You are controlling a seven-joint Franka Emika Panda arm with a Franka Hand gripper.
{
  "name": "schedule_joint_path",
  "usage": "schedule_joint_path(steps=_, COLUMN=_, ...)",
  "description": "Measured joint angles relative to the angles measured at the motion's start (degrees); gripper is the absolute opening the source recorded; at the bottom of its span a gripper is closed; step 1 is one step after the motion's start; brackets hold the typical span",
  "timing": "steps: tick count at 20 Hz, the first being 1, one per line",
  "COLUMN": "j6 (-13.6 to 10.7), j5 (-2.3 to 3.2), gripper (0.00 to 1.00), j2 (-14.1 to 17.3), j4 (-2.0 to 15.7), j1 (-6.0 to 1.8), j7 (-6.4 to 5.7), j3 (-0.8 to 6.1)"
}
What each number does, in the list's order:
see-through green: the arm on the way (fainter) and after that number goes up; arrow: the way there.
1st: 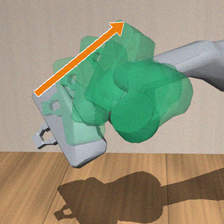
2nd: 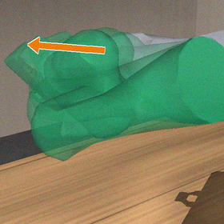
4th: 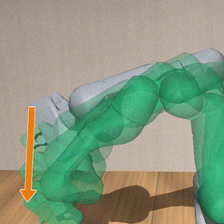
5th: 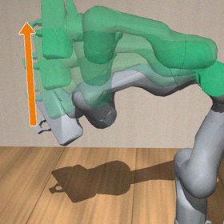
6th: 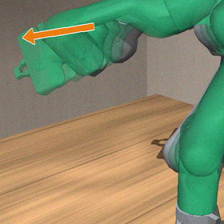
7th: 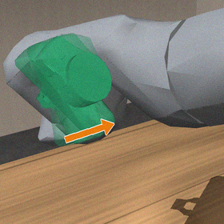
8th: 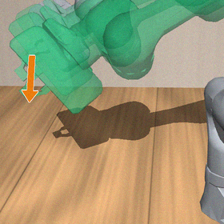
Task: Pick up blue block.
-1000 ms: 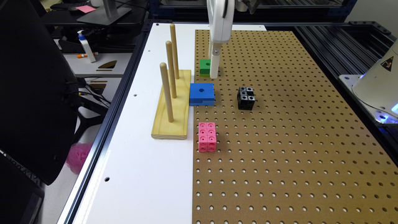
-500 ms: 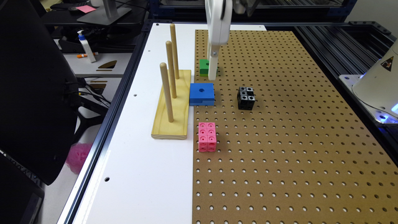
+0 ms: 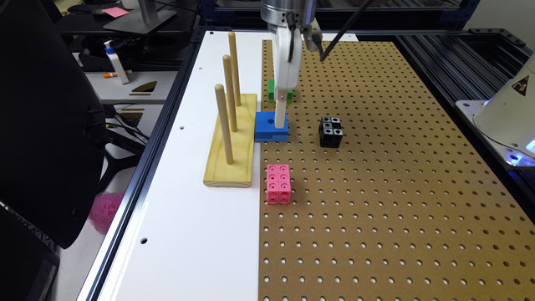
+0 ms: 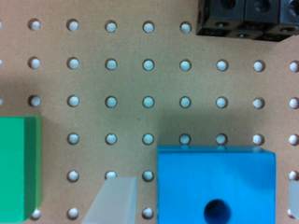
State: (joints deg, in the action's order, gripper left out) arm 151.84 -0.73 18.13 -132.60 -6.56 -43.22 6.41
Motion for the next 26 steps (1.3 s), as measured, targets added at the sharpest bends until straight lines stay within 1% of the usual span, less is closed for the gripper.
schedule_joint_path(steps=2, j6=1.55, j5=0.01, gripper=1.00, j2=1.52, j4=0.13, j1=0.00, j7=0.00, j3=0.00)
schedule_joint_path(steps=4, j6=2.24, j5=0.01, gripper=1.00, j2=2.32, j4=0.44, j1=0.02, j7=0.00, j3=0.01)
schedule_joint_path(steps=6, j6=2.20, j5=0.01, gripper=1.00, j2=2.65, j4=1.14, j1=0.07, j7=0.00, j3=0.10)
schedule_joint_path(steps=8, j6=2.17, j5=0.01, gripper=1.00, j2=2.69, j4=1.44, j1=0.07, j7=0.00, j3=0.21)
schedule_joint_path(steps=13, j6=2.17, j5=0.01, gripper=1.00, j2=2.69, j4=1.62, j1=0.07, j7=-0.01, j3=0.41)
schedule_joint_path(steps=26, j6=2.21, j5=0.01, gripper=1.00, j2=3.07, j4=2.24, j1=0.07, j7=-0.01, j3=0.47)
